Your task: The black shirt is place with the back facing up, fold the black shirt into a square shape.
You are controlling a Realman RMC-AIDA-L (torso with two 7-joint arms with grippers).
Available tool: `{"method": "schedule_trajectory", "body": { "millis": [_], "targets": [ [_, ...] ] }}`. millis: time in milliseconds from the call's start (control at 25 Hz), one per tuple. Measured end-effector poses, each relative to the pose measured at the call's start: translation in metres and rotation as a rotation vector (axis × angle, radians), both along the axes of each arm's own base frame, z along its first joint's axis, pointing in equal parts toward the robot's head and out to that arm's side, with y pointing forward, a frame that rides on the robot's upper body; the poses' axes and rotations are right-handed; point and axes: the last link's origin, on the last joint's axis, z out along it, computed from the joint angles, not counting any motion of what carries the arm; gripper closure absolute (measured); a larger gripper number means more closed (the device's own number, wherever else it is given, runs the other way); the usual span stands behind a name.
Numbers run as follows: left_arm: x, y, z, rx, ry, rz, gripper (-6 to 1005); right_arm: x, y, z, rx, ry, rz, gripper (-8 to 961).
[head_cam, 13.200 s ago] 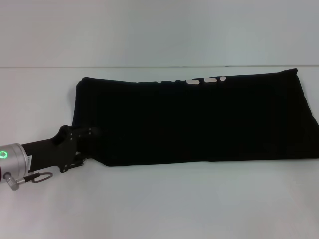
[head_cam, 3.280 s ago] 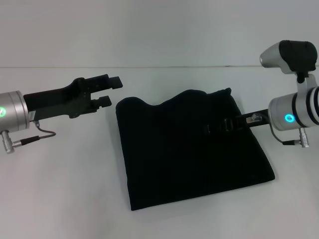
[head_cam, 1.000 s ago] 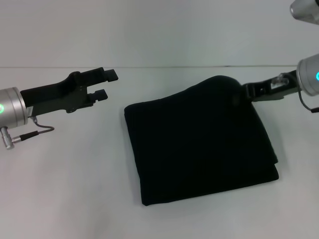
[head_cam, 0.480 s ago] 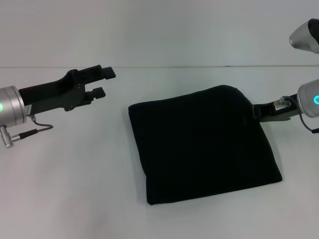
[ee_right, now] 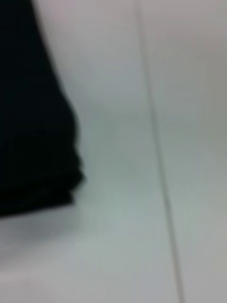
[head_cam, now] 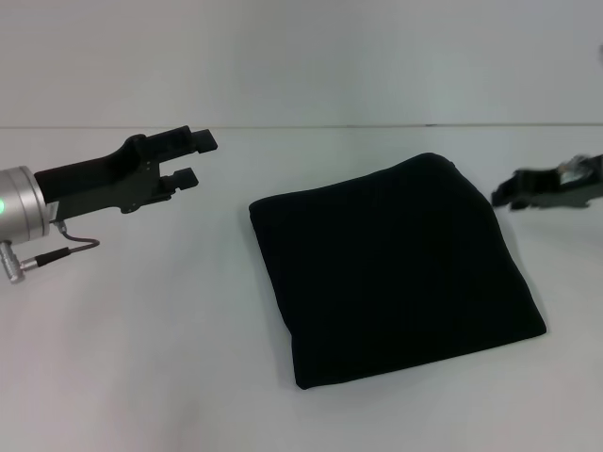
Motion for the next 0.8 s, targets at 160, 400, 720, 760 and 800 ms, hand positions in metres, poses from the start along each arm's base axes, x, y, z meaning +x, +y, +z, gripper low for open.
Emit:
{"method": "schedule_trajectory", "body": {
  "millis": [160,400,720,760,800],
  "targets": [
    [0.000,-0.001,0.000,-0.002,-0.006,-0.002,213,0.010,0.000,0.038,0.151,0.065,0.013,753],
    [-0.004,-0.003,0.002,-0.004,0.001,0.004,214,0.024,-0.033,0.058,0.292,0.337,0.276,478],
    [-0.004,-0.034,0.001,-0.169,-0.071,-0.071,247,0.058,-0.109,0.047,0.632,0.503,0.599,263],
    [-0.003,-0.042,-0.002,-0.223,-0.089,-0.072,253,0.061,-0.116,0.048,0.684,0.510,0.608,264],
    [-0.004,-0.049,-0.005,-0.273,-0.103,-0.065,258,0.062,-0.122,0.049,0.713,0.515,0.618,264]
  ]
}}
